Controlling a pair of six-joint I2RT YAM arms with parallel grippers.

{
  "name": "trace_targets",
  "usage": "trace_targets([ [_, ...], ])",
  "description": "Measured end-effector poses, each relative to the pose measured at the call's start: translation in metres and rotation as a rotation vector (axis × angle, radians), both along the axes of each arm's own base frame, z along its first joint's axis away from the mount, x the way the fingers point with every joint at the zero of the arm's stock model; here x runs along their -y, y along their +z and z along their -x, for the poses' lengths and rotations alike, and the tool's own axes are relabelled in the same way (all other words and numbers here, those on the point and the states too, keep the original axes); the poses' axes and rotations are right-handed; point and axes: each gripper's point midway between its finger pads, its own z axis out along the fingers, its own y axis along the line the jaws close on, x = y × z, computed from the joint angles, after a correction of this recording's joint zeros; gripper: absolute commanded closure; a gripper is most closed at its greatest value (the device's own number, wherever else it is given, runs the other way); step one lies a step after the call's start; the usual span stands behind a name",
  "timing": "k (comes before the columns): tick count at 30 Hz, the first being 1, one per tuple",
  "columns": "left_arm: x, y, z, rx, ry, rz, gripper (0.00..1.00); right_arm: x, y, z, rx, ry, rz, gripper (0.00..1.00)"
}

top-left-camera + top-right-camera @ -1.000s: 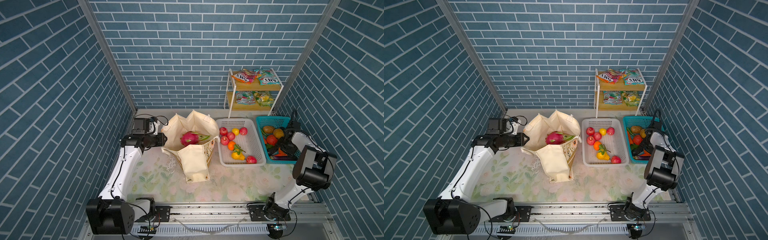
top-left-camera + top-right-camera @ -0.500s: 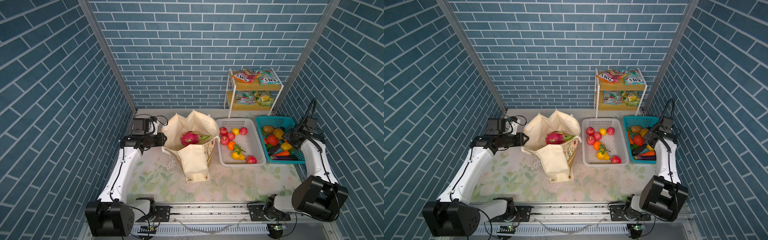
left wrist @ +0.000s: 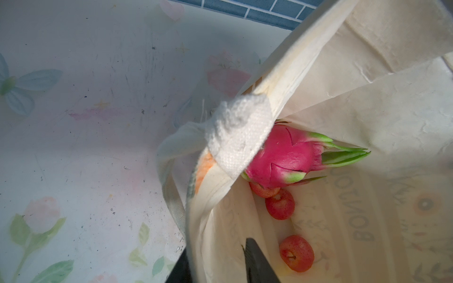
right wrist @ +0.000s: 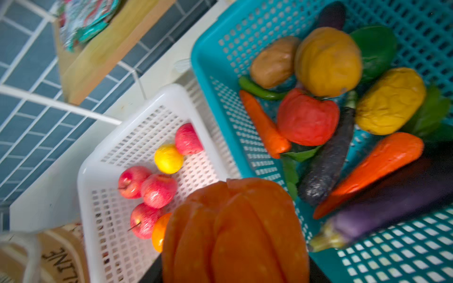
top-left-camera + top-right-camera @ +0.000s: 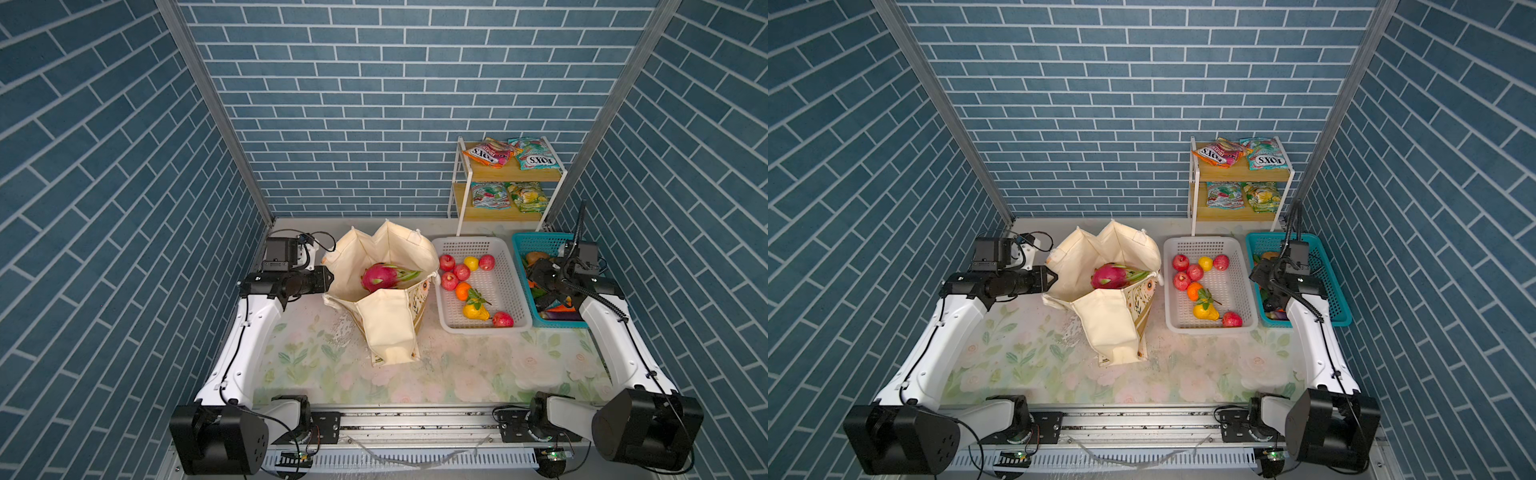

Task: Place the food into the grocery bag and tie it
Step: 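Lift the orange pumpkin and carry it over the tote bag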

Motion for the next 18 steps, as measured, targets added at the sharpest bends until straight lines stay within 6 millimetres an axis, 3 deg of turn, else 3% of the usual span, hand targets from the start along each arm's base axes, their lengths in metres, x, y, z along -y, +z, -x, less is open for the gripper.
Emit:
trace_targets([
  [4, 0.001, 0.0, -0.001, 0.004, -0.002, 0.003, 0.64, -0.034, 0.022, 0.002, 0.055, 0.099, 0.005, 0.5],
  [7, 0.001, 0.001, -0.001, 0.008, -0.003, 0.005, 0.64, -0.063, 0.052, 0.003, 0.125, 0.179, 0.004, 0.51],
  [14, 0.001, 0.003, -0.003, 0.018, -0.003, 0.005, 0.65, -0.157, 0.139, 0.022, 0.319, 0.442, -0.03, 0.52],
  [18, 0.001, 0.004, -0.003, 0.026, -0.004, 0.005, 0.64, -0.215, 0.172, 0.036, 0.386, 0.602, -0.045, 0.52],
])
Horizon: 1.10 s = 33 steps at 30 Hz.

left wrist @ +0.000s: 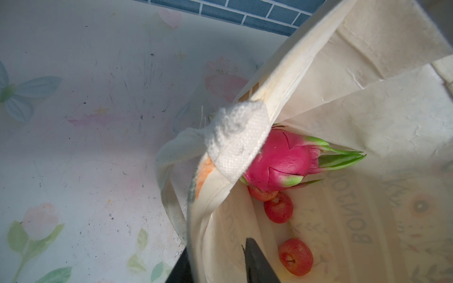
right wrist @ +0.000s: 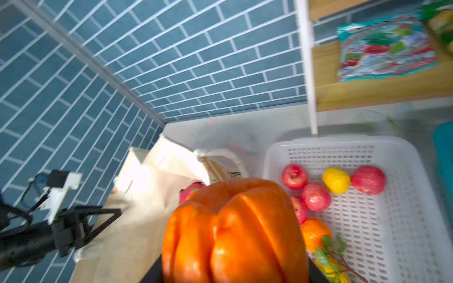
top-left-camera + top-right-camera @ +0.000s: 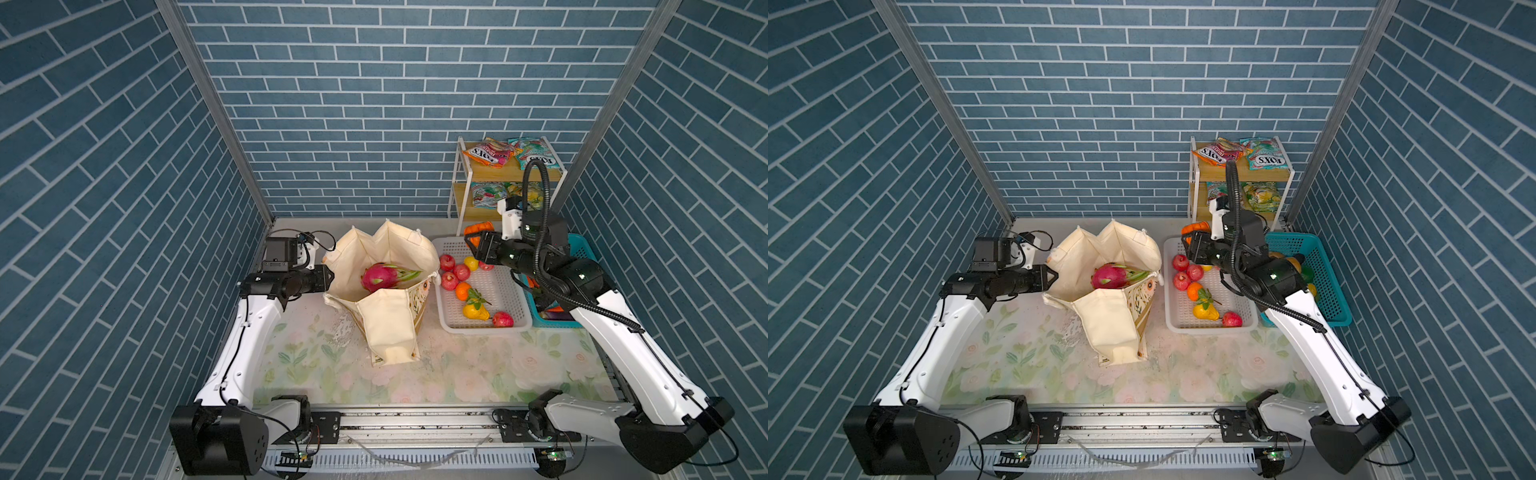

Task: Place the food into the grocery bag and tie it
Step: 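Lift the orange pumpkin and carry it over the tote bag, then lower the pumpkin into the tote bag and open the right gripper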

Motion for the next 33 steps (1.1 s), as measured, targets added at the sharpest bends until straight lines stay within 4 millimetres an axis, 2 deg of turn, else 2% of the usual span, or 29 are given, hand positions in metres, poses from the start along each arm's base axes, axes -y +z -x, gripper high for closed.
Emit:
trace_targets([
  [3, 0.0, 0.0, 0.001, 0.003, 0.0, 0.0, 0.64, -0.048, 0.011, 0.011, 0.031, 0.126, 0.022, 0.52],
  [7, 0.0, 0.001, 0.001, 0.012, -0.001, 0.0, 0.65, -0.107, 0.011, 0.026, 0.046, 0.275, 0.076, 0.51],
  [9, 0.0, 0.001, 0.001, 0.013, -0.001, 0.0, 0.65, -0.135, 0.005, 0.03, 0.047, 0.334, 0.116, 0.51],
  [12, 0.0, 0.001, 0.001, 0.014, -0.001, 0.001, 0.65, -0.163, -0.012, 0.033, 0.027, 0.392, 0.18, 0.51],
  [15, 0.0, 0.002, 0.001, 0.017, -0.001, 0.001, 0.65, -0.18, -0.032, 0.031, -0.006, 0.423, 0.247, 0.51],
  [24, 0.001, 0.003, 0.001, 0.019, -0.004, 0.003, 0.65, -0.207, -0.088, 0.02, -0.115, 0.468, 0.386, 0.5],
  [33, 0.003, 0.003, 0.001, 0.019, -0.011, 0.006, 0.64, -0.226, -0.12, 0.007, -0.162, 0.505, 0.478, 0.48],
])
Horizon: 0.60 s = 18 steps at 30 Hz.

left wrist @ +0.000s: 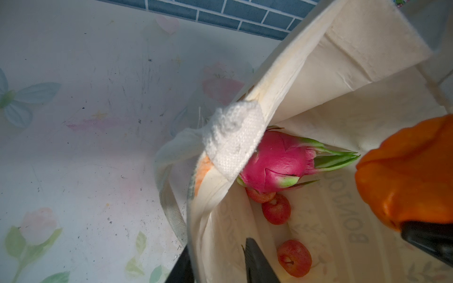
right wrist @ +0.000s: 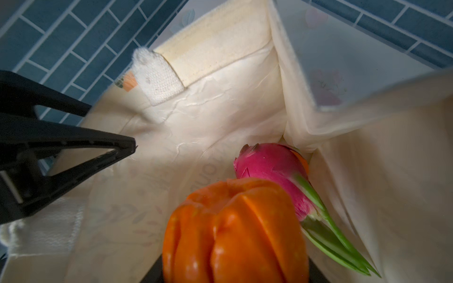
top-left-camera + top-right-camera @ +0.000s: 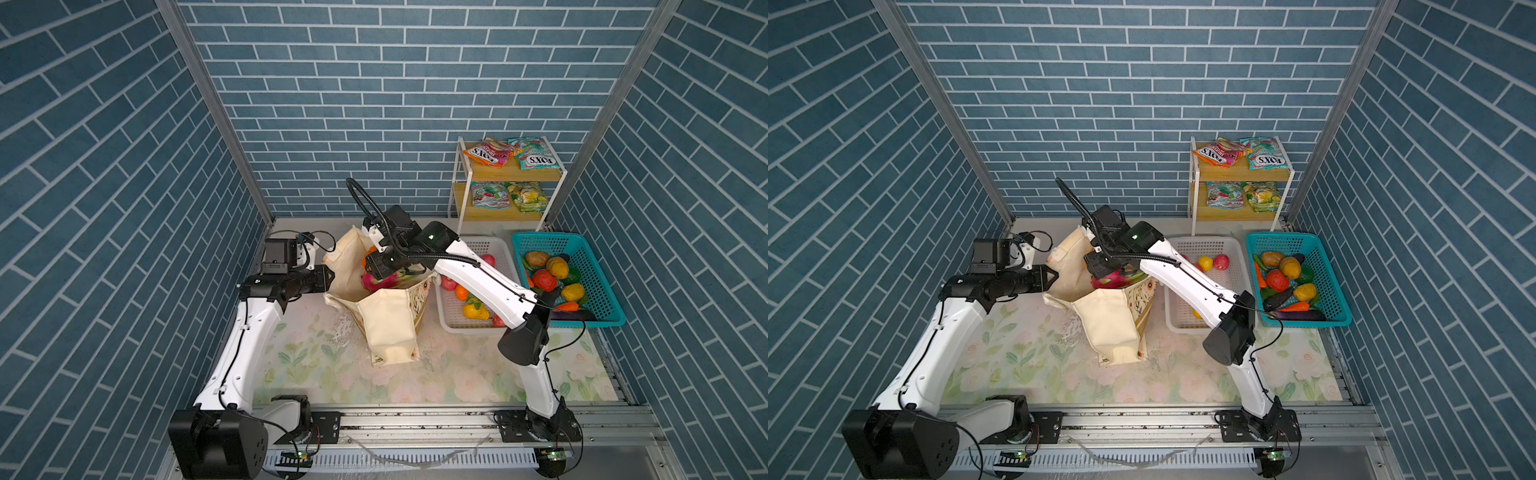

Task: Place the food into the grocery bag and tie it
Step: 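Lower the pumpkin into the tote bag and open the right gripper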

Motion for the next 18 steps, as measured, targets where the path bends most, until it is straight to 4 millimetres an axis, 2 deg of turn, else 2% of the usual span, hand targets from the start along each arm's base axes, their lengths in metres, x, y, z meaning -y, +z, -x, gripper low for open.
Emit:
trace_targets([
  [5, 0.0, 0.0, 0.0, 0.0, -0.001, -0.001, 0.64, -0.007, -0.015, -0.006, -0.002, 0.016, 0.037, 0.47],
  [14, 0.002, 0.0, 0.0, 0.0, -0.006, -0.006, 0.64, -0.009, -0.074, -0.01, -0.058, 0.025, 0.161, 0.37],
  [18, 0.003, 0.0, 0.001, 0.0, -0.008, -0.006, 0.64, -0.007, -0.085, -0.012, -0.058, 0.025, 0.189, 0.31],
])
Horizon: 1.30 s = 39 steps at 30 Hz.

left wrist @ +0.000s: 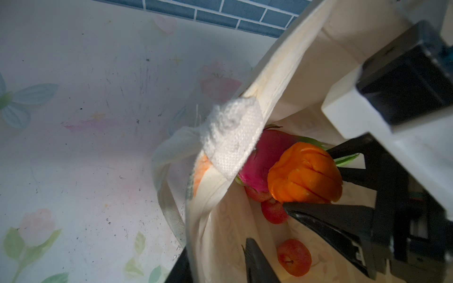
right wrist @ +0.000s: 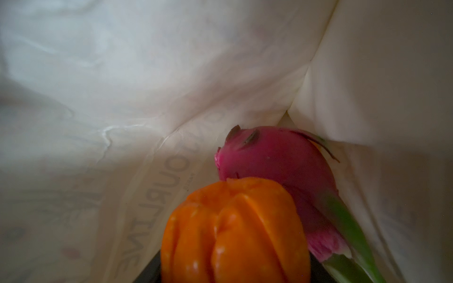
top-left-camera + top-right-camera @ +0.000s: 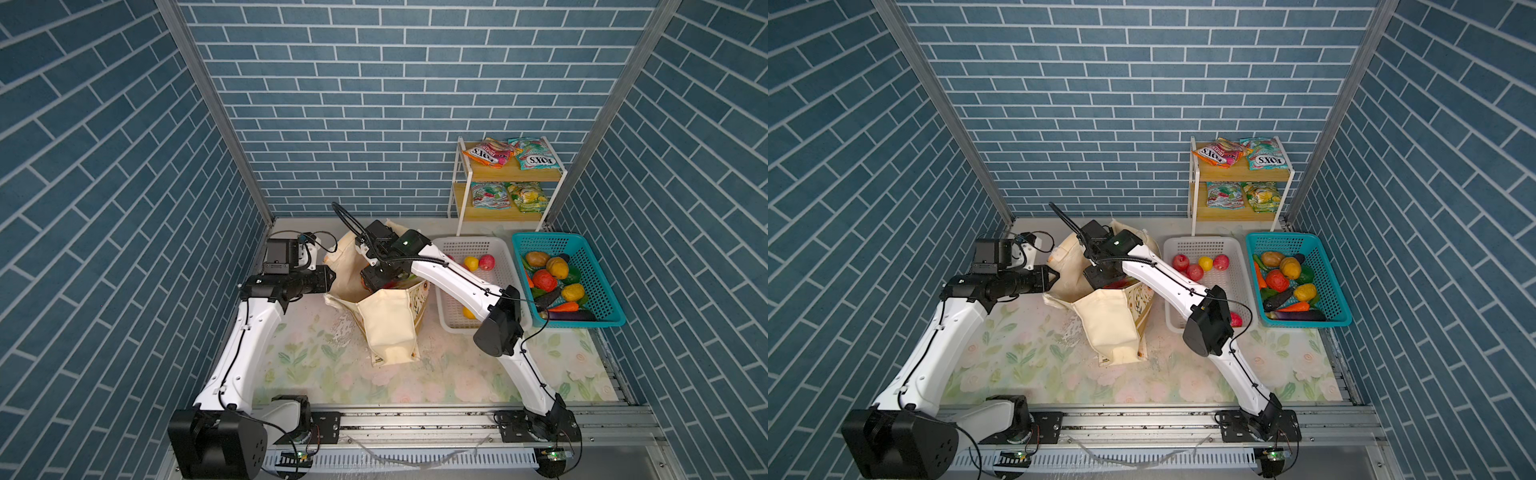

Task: Place the food into the grocery bag and tie it
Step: 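Lower the pumpkin into the tote bag and open the right gripper, then move the right gripper back over the teal vegetable basket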

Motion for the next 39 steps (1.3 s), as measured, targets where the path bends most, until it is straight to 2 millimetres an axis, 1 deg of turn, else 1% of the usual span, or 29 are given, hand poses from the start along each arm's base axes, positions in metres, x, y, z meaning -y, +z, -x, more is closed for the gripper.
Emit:
trace_targets([
  [2, 0.0, 0.0, 0.0, 0.0, 0.0, 0.0, 0.64, 0.001, -0.002, 0.0, 0.001, -0.003, 0.006, 0.27],
  [3, 0.0, 0.0, 0.0, 0.0, 0.0, 0.0, 0.64, 0.002, -0.004, -0.001, 0.001, -0.005, 0.012, 0.22],
  [4, 0.0, 0.0, 0.0, 0.0, 0.0, 0.0, 0.64, 0.003, -0.006, 0.0, 0.0, -0.006, 0.02, 0.1],
  [5, 0.0, 0.0, 0.0, 0.0, 0.0, 0.0, 0.64, 0.004, -0.009, 0.0, -0.001, -0.007, 0.028, 0.04],
  [6, 0.0, 0.0, 0.0, 0.0, 0.0, -0.001, 0.64, 0.004, -0.01, 0.001, -0.002, -0.007, 0.034, 0.02],
  [9, 0.001, 0.0, 0.0, -0.001, -0.003, -0.002, 0.64, 0.006, -0.012, 0.001, 0.004, -0.01, 0.044, 0.01],
  [13, 0.0, -0.001, 0.0, -0.001, 0.0, -0.007, 0.64, 0.006, -0.006, 0.003, 0.021, -0.007, 0.043, 0.01],
  [15, 0.0, -0.001, 0.0, -0.001, 0.003, -0.012, 0.64, 0.006, 0.001, 0.004, 0.038, -0.003, 0.036, 0.01],
  [19, -0.002, -0.002, 0.001, -0.006, 0.008, -0.019, 0.64, 0.007, 0.024, 0.005, 0.083, -0.005, 0.002, 0.01],
  [24, -0.005, -0.003, 0.001, -0.009, 0.018, -0.035, 0.64, 0.018, 0.057, 0.006, 0.146, -0.018, -0.037, 0.01],
  [28, -0.005, -0.004, 0.001, -0.011, 0.019, -0.039, 0.64, 0.027, 0.077, 0.008, 0.187, -0.032, -0.07, 0.01],
  [32, -0.005, -0.005, 0.001, -0.013, 0.019, -0.038, 0.64, 0.03, 0.09, 0.008, 0.215, -0.039, -0.105, 0.01],
  [39, -0.004, -0.005, 0.001, -0.015, 0.016, -0.035, 0.64, 0.031, 0.104, 0.006, 0.255, -0.052, -0.148, 0.01],
])
